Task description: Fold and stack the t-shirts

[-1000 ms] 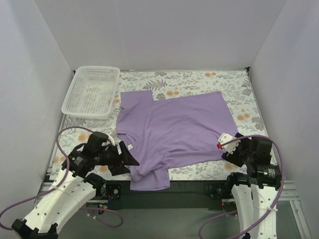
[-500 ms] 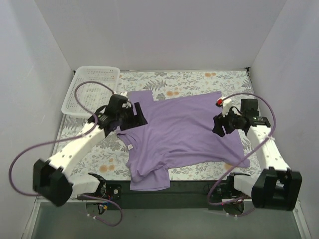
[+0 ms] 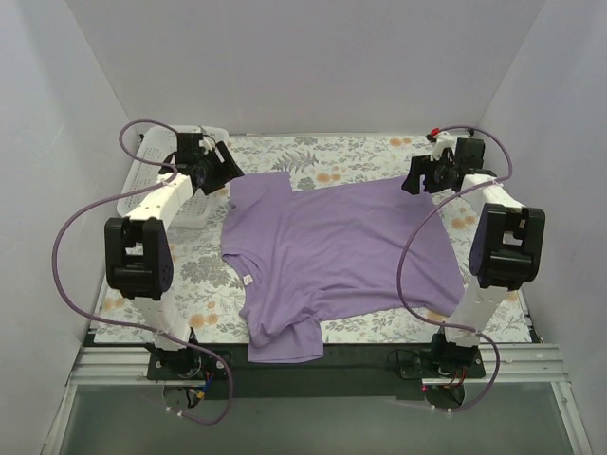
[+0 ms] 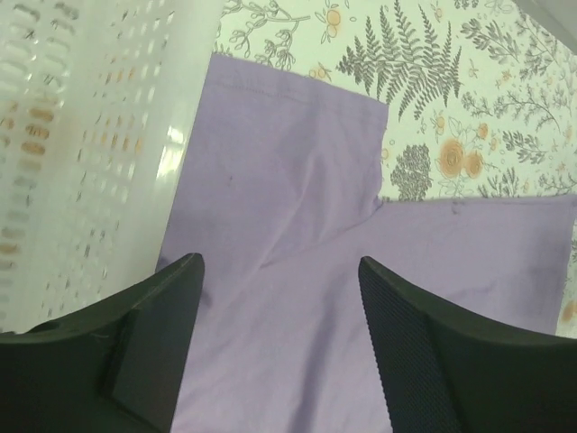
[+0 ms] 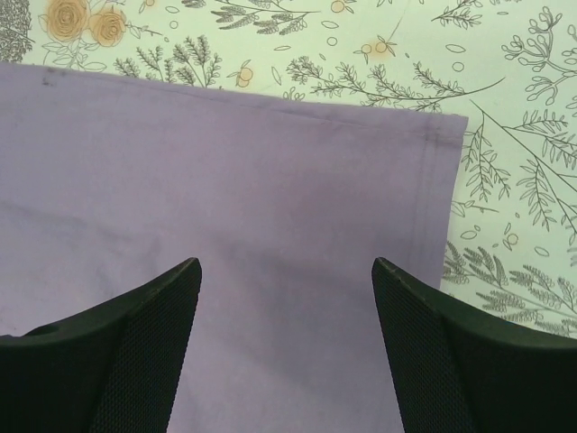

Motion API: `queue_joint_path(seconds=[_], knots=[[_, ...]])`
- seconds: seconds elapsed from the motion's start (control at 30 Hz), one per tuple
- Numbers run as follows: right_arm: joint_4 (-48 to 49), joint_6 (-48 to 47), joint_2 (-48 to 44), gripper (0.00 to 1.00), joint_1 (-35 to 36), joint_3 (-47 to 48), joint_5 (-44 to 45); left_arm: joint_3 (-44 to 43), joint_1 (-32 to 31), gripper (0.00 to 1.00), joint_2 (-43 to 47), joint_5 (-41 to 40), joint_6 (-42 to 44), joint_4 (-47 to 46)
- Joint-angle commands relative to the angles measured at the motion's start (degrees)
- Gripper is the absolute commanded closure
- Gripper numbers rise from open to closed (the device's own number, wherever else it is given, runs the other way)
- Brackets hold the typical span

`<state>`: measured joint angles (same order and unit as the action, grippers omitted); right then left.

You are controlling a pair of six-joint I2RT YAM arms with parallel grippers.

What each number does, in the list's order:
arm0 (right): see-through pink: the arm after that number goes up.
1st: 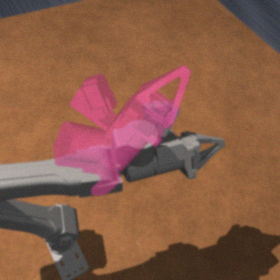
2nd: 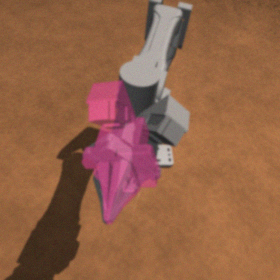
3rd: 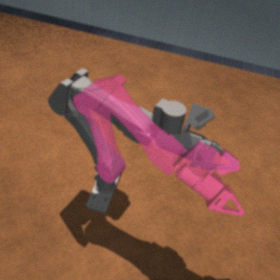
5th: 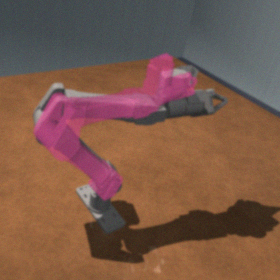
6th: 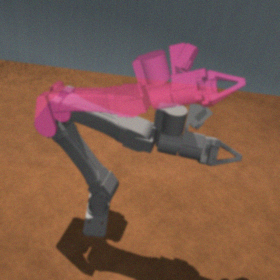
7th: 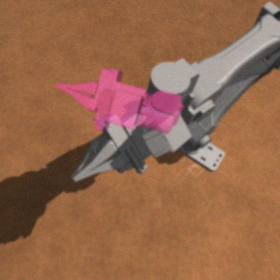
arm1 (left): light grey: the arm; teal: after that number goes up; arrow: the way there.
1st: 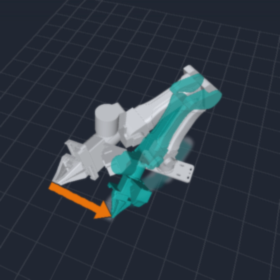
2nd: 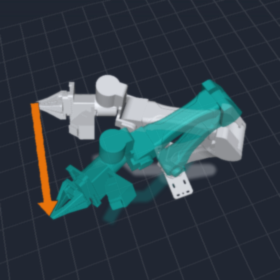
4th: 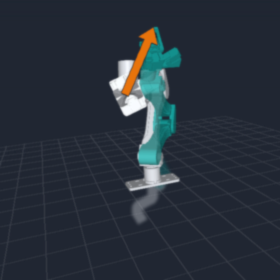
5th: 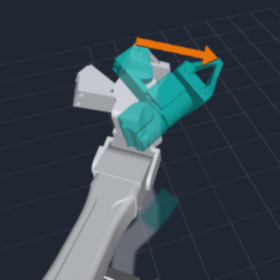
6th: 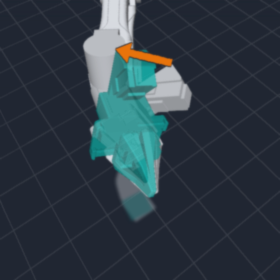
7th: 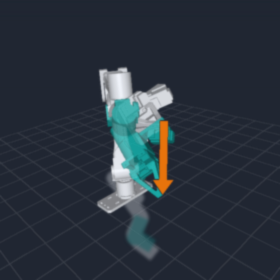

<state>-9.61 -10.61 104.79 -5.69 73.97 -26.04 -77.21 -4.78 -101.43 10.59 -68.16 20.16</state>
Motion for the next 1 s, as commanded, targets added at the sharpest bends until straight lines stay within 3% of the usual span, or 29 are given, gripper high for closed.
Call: queue_joint_path(seconds=[0.0, 0.17, 0.3, 0.6, 0.8, 0.97], knots=[[1.3, 1.0, 4.5, 0.18, -2.0, 5.8, -8.2, -7.2, -1.4, 0.34, -5.0, 4.8, 1.0, -0.6], [0.8, 1.3, 8.3, 0.19, -2.6, 9.3, -8.9, -15.2, -1.4, 0.42, -13.6, -0.7, 2.0, 4.5], [0.0, 5.9, 13.7, 0.26, -2.6, 13.9, -1.6, -16.7, -1.9, 0.42, -15.5, -3.9, 2.7, 5.2], [-4.7, 9.5, 24.7, 0.32, -2.7, 27.4, 7.4, -14.2, -4.2, 0.42, -12.0, -2.9, 6.6, 3.6], [-6.7, 8.6, 28.5, 0.33, -2.8, 31.2, 5.7, -10.7, -4.4, 0.42, -7.6, -1.5, 7.0, 1.5], [-8.1, 8.0, 30.3, 0.47, -2.8, 32.5, 3.0, -8.7, -4.5, 0.42, -5.5, -1.0, 6.7, 1.1]])
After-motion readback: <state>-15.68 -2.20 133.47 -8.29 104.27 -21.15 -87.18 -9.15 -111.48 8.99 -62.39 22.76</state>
